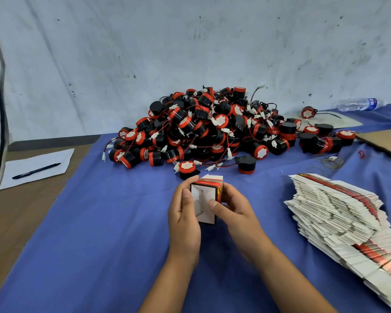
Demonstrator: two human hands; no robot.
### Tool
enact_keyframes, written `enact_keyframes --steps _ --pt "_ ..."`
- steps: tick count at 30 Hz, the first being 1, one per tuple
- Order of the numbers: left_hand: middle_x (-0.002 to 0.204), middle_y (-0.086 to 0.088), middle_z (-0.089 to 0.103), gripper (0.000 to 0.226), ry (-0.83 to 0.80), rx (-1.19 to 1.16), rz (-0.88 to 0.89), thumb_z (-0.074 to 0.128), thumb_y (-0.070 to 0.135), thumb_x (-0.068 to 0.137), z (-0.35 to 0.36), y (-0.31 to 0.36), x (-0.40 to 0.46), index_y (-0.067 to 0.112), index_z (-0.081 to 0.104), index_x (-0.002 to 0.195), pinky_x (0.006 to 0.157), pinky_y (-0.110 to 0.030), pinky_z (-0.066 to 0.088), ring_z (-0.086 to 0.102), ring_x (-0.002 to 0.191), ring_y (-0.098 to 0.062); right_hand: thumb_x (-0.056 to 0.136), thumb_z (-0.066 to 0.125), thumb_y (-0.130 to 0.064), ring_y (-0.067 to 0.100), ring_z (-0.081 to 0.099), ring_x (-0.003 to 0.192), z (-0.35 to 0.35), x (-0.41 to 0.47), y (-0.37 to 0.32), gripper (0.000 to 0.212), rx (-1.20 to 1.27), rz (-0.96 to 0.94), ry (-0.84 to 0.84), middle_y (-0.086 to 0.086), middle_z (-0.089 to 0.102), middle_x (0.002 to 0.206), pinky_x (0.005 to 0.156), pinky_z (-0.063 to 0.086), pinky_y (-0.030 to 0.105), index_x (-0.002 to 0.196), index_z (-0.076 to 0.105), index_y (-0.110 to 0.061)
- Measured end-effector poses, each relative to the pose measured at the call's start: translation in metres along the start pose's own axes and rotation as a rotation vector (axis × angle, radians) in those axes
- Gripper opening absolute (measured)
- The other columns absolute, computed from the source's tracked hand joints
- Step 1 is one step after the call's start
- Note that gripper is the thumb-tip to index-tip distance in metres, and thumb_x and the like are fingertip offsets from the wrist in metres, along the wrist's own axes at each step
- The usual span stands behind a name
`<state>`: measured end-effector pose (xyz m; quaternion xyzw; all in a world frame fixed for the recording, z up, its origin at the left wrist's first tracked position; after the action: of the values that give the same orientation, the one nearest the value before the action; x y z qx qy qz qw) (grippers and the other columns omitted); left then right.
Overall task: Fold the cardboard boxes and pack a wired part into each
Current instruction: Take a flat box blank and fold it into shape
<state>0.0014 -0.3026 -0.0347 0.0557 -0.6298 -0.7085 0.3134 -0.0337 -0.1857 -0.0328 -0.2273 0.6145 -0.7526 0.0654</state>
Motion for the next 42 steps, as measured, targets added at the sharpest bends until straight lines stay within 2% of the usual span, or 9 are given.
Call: enact_keyframes --steps 12,18,23,26,29,33,37,40,42 --pt "0.133 0.011 0.067 0.037 -0.063 0.057 0.047 0.04 0.033 0.103 0.009 -0.004 -0.008 0.029 0.068 0.127 0.103 -0.035 0.052 0.062 0.127 -0.014 0.103 0.055 -0.007 0.009 0.067 0.111 0.001 -0.002 0.004 0.034 -0.265 -0.042 0.141 -0.012 0.072 0.116 0.096 0.056 0.037 0.128 0.06 -0.029" --pt "0.124 0.008 0.071 0.034 -0.034 -0.04 0.034 0.04 0.037 0.104 -0.001 -0.002 -0.001 0.033 0.069 0.121 0.09 -0.025 0.056 0.067 0.116 -0.013 0.09 0.072 -0.006 0.02 0.071 0.109 0.001 -0.001 -0.005 0.034 -0.094 -0.024 -0.086 0.002 0.074 0.113 0.092 0.059 0.037 0.121 0.065 -0.019" --pt "0.114 0.009 0.072 0.055 -0.042 0.015 -0.076 0.048 0.065 0.091 -0.007 -0.011 0.004 0.025 0.063 0.125 0.086 -0.022 0.054 0.068 0.109 -0.012 0.082 0.079 -0.014 0.012 0.054 0.078 0.009 -0.006 -0.009 0.028 -1.073 -0.463 0.056 -0.01 0.064 0.087 0.065 0.046 0.026 0.092 0.056 -0.025" --pt "0.113 0.013 0.071 0.052 -0.073 0.131 -0.094 0.057 0.067 0.084 -0.008 -0.014 0.004 0.031 0.06 0.122 0.085 -0.024 0.056 0.068 0.105 -0.006 0.084 0.065 -0.011 0.013 0.056 0.09 0.024 -0.002 -0.007 0.034 -1.402 -0.482 -0.052 -0.011 0.063 0.099 0.085 0.043 0.027 0.113 0.06 -0.029" --pt "0.095 0.013 0.071 0.013 0.0 0.349 -0.093 0.063 0.042 0.098 -0.014 -0.021 0.007 0.03 0.058 0.103 0.074 -0.018 0.051 0.068 0.091 -0.009 0.081 0.057 -0.015 0.02 0.06 0.098 0.034 0.0 -0.002 0.041 -1.542 -0.37 -0.351 -0.003 0.067 0.105 0.103 0.039 0.032 0.122 0.061 -0.022" --pt "0.082 0.003 0.065 0.016 0.101 0.604 0.034 0.045 0.026 0.104 -0.028 -0.019 0.015 0.02 0.053 0.092 0.062 -0.04 0.043 0.06 0.078 -0.021 0.081 0.053 -0.009 0.021 0.057 0.08 0.023 0.0 -0.02 0.016 -1.145 -0.402 -0.386 -0.001 0.066 0.087 0.079 0.051 0.035 0.091 0.062 -0.017" --pt "0.085 0.003 0.062 0.012 0.162 0.643 0.027 0.042 0.011 0.104 -0.034 -0.017 0.021 0.016 0.051 0.099 0.058 -0.04 0.042 0.058 0.077 -0.021 0.089 0.052 -0.011 0.008 0.061 0.076 -0.006 0.03 -0.029 0.018 -0.779 -0.627 0.18 -0.009 0.068 0.083 0.066 0.047 0.022 0.092 0.069 -0.018" --pt "0.089 0.009 0.061 0.013 0.166 0.696 0.043 0.041 0.008 0.103 -0.034 -0.016 0.02 0.019 0.049 0.105 0.057 -0.036 0.038 0.058 0.08 -0.013 0.088 0.057 -0.005 0.032 0.051 0.123 -0.044 0.09 -0.01 0.039 -1.311 -0.358 0.306 0.01 0.063 0.124 0.09 0.049 0.038 0.123 0.065 -0.018" --pt "0.091 0.009 0.06 0.014 0.151 0.743 0.046 0.041 0.01 0.104 -0.033 -0.015 0.02 0.022 0.047 0.109 0.06 -0.038 0.039 0.058 0.082 -0.016 0.09 0.057 -0.005 0.045 0.007 0.152 -0.068 0.122 0.007 0.072 -1.652 -0.009 0.109 0.017 0.02 0.164 0.113 0.034 0.052 0.154 0.037 -0.033"
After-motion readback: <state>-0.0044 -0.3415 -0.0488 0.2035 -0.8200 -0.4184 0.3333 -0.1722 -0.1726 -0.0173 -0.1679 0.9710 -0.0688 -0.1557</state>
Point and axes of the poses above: each hand's wrist, its own x-axis towards the middle knuckle, its own z-axis out of the palm, y = z × x, the point moved 3 cm from there along x, towards the middle knuckle
